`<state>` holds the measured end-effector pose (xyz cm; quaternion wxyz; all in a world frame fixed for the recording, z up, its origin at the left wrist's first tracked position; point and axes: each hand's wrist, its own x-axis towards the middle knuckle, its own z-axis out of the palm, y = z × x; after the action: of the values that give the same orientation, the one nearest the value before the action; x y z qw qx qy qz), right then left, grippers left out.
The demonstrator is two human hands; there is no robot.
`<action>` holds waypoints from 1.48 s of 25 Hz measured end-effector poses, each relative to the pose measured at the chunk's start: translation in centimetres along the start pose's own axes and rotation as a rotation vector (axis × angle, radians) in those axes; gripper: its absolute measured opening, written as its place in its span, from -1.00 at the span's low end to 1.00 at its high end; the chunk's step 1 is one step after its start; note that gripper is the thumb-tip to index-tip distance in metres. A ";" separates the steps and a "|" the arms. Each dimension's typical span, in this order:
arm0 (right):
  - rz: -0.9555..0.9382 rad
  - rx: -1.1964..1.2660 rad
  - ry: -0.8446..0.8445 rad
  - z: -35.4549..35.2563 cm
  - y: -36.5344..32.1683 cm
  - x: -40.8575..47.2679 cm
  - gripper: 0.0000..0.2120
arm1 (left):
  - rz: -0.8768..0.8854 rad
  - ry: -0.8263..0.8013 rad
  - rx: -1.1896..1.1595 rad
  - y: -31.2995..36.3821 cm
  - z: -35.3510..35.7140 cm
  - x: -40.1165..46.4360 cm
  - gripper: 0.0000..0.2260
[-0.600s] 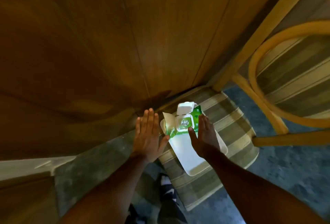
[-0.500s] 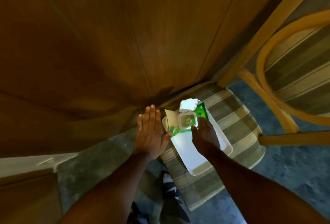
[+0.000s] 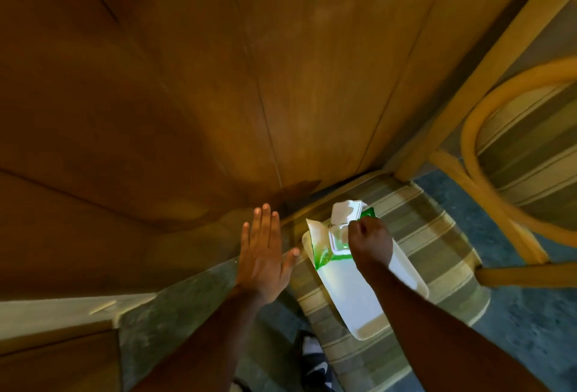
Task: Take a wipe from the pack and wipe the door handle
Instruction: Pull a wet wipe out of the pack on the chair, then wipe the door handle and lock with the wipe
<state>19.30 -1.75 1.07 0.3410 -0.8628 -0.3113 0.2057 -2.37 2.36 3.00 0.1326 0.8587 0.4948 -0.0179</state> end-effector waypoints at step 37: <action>-0.064 1.135 -1.050 -18.5 -56.5 -18.9 -0.68 | -0.088 0.799 -0.199 -13.4 -55.0 -19.1 -0.92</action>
<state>-6.23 9.38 56.90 0.5445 -0.3358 -0.3040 0.7059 -29.04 6.07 56.26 0.0114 0.7591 0.5427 0.3592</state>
